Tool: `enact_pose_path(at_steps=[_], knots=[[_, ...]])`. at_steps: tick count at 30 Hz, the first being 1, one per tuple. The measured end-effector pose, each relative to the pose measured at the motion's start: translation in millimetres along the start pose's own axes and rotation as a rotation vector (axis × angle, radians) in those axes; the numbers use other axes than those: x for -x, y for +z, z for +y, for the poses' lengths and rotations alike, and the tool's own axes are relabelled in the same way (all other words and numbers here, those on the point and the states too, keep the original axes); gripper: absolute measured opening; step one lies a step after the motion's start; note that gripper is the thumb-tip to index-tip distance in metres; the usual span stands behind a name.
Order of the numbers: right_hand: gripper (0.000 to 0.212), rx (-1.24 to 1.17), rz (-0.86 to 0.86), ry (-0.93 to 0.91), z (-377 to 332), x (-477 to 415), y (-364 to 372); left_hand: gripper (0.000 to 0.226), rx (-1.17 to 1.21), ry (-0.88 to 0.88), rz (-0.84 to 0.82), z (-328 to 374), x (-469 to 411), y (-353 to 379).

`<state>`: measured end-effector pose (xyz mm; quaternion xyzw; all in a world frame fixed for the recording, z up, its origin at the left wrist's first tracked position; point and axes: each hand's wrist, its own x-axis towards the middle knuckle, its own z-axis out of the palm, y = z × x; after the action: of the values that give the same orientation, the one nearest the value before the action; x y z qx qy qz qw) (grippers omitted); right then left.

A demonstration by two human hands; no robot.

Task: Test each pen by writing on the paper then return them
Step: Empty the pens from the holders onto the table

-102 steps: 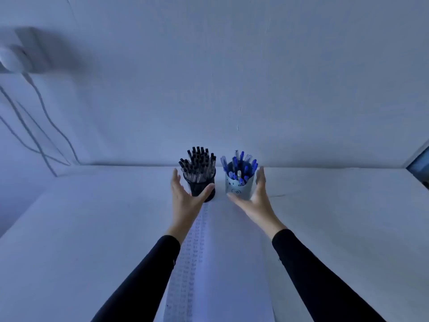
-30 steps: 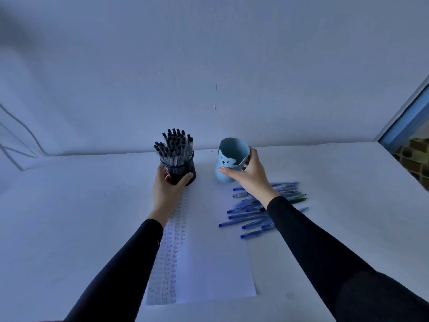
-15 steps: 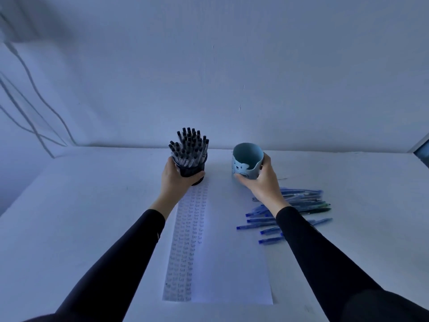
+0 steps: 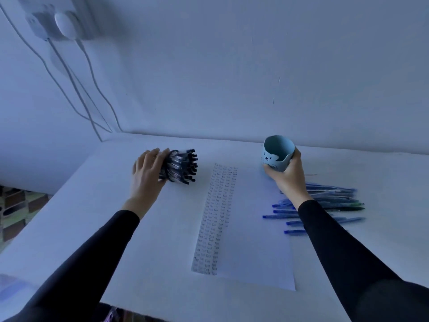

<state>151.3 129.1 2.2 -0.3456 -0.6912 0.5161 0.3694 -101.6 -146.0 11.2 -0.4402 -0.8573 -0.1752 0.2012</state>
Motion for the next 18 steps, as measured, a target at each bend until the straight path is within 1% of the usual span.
enact_pose_path(at_steps=[3, 5, 8, 11, 14, 15, 16, 17, 18], knots=[[0.071, -0.004, -0.006, -0.008, 0, -1, -1, 0.075, -0.093, 0.080, 0.058, -3, 10, -1], [0.071, -0.002, -0.004, -0.012, 0, 0, -1, 0.071, -0.130, 0.084, 0.107, -3, 15, -1], [0.070, -0.007, -0.006, -0.012, 0, -1, -1, 0.071, -0.187, 0.084, 0.156, -4, 18, 0], [0.072, -0.022, -0.020, 0.001, 1, -1, -2, 0.070, -0.180, 0.109, 0.195, -9, 16, -1], [0.068, 0.008, -0.026, 0.020, 0, -2, -3, 0.071, -0.190, 0.134, 0.203, -12, 14, -1], [0.069, 0.002, -0.031, 0.029, -1, -1, -3, 0.071, -0.196, 0.145, 0.204, -13, 13, -1], [0.078, 0.013, -0.033, 0.035, -2, 2, -2, 0.072, -0.203, 0.155, 0.203, -13, 12, -1], [0.096, 0.065, -0.012, 0.029, -3, 6, 1, 0.072, -0.207, 0.160, 0.202, -14, 11, -1], [0.115, 0.171, 0.024, 0.019, -2, 13, 5, 0.073, -0.208, 0.161, 0.202, -14, 11, 0]])
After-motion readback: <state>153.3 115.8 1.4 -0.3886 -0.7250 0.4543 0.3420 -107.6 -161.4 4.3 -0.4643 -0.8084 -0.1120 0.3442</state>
